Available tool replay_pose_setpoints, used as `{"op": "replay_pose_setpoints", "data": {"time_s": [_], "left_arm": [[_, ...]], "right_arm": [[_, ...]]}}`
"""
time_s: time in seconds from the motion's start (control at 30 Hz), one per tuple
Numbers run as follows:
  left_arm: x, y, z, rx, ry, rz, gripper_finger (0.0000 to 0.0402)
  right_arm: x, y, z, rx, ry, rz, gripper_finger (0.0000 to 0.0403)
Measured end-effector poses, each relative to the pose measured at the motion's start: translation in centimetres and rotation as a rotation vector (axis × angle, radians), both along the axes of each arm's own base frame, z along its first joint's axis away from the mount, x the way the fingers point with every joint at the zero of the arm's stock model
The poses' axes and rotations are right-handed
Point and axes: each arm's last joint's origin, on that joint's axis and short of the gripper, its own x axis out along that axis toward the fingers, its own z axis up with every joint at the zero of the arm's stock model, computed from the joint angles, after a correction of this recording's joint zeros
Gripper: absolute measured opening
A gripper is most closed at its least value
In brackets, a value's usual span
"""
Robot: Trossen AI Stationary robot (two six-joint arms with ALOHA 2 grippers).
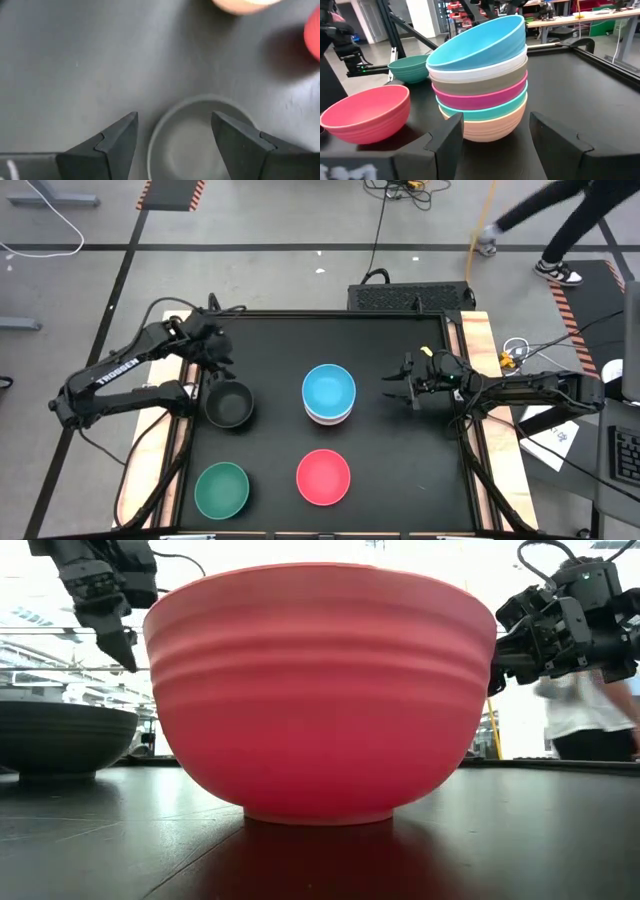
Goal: Nest bowls inside each other
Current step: Stack the black bowl on top of the blue bowl
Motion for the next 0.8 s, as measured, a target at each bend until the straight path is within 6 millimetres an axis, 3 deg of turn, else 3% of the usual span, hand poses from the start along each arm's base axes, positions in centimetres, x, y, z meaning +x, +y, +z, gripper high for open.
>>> {"op": "replay_pose_setpoints", "data": {"time_s": [0.1, 0.27, 0.8], "left_arm": [[-0.8, -0.6, -0.5, -0.096, 0.116, 0.000, 0.0255], [-0.8, -0.4, -0.5, -0.056, 0.158, 0.060, 0.0255], [1.3, 1.2, -2.6, -0.153, 0.304, 0.068, 0.0255]], "right_arm": [[0.0, 0.0, 0.0, 0.000, 0.000, 0.002, 0.0219], [0.0, 0.0, 0.0, -0.009, -0.003, 0.002, 0.0219], [0.0, 0.0, -0.1, 0.032, 0.009, -0.003, 0.0219]]}}
